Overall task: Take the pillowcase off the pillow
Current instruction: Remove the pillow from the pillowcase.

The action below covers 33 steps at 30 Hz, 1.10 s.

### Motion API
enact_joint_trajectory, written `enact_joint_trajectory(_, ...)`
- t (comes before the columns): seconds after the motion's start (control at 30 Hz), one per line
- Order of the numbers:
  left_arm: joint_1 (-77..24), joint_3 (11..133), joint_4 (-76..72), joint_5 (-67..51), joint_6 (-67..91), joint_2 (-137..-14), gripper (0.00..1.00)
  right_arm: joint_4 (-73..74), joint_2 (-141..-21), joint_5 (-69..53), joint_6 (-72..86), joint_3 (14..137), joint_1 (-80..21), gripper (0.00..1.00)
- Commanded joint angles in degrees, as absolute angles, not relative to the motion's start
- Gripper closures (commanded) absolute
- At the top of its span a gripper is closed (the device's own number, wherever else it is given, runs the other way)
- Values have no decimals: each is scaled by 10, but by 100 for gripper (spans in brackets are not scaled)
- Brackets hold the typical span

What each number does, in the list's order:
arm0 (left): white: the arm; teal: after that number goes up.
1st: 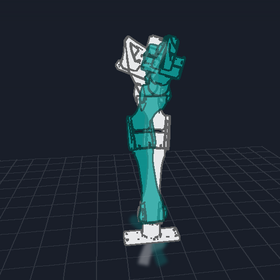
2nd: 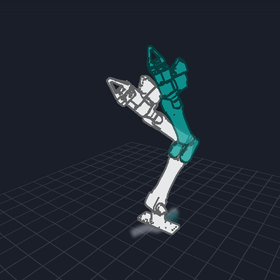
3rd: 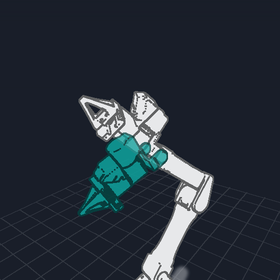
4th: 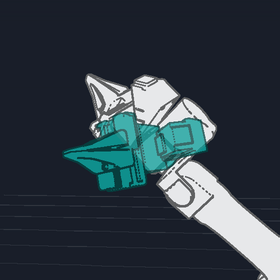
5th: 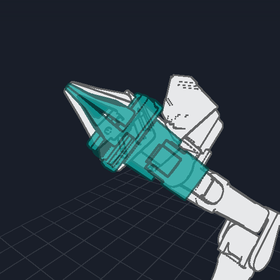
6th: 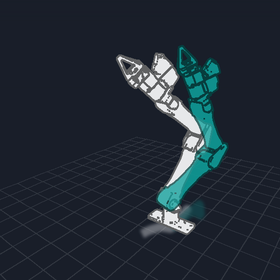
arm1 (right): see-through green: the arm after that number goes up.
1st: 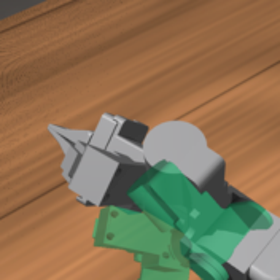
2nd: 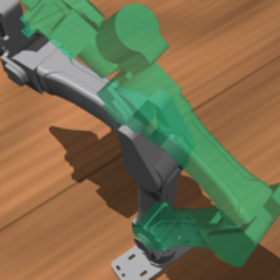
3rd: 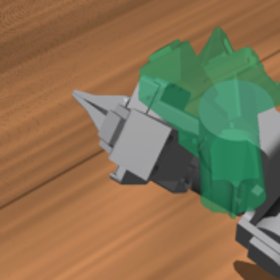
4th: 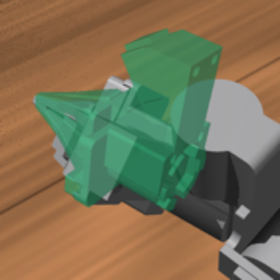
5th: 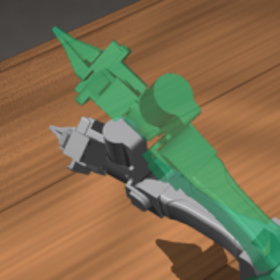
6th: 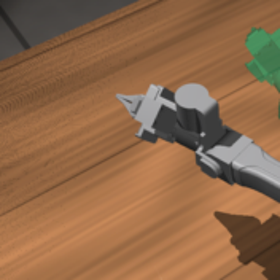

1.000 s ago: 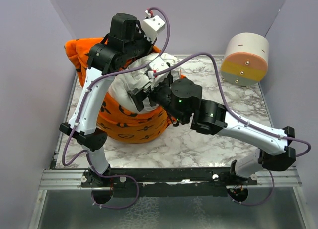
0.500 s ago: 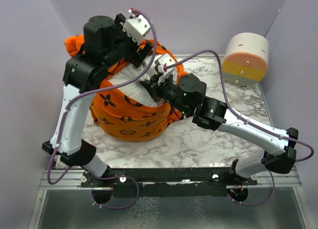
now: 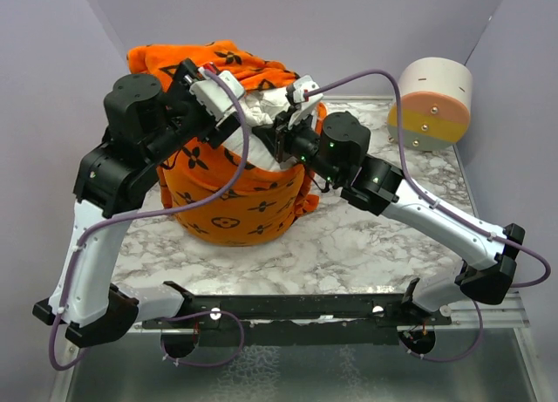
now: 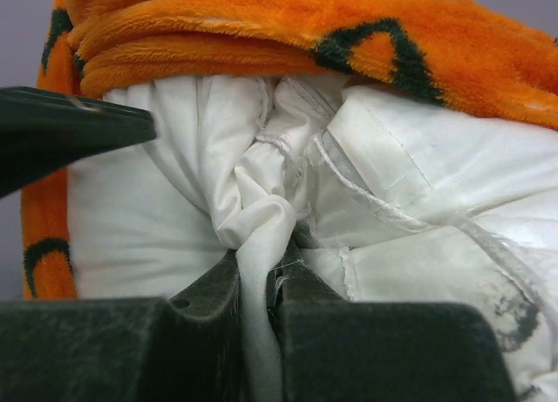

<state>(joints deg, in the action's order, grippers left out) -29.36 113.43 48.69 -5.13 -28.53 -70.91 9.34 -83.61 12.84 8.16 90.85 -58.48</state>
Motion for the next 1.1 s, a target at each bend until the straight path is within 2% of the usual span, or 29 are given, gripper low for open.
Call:
enact_joint_trajectory(0.0, -293, 1093, 441, -3, -336, -726, 26, 170, -852, 80, 103, 902, -586, 99)
enact_joint_trajectory(0.23, -293, 1075, 354, 60, -382, -727, 48, 166, -826, 74, 107, 867, -586, 99)
enact_joint_trajectory(0.5, -293, 1101, 395, 47, -411, -727, 75, 160, -805, 81, 108, 832, -586, 99)
enact_joint_trajectory(0.73, -293, 1074, 355, 123, -437, -730, 85, 161, -788, 71, 105, 822, -586, 99)
enact_joint_trajectory(0.93, -291, 1049, 150, 234, -520, -737, 91, 145, -733, 66, 115, 763, -586, 99)
enact_joint_trajectory(1.07, -262, 1117, 99, 258, -532, -781, 94, 102, -672, 72, 143, 696, -586, 99)
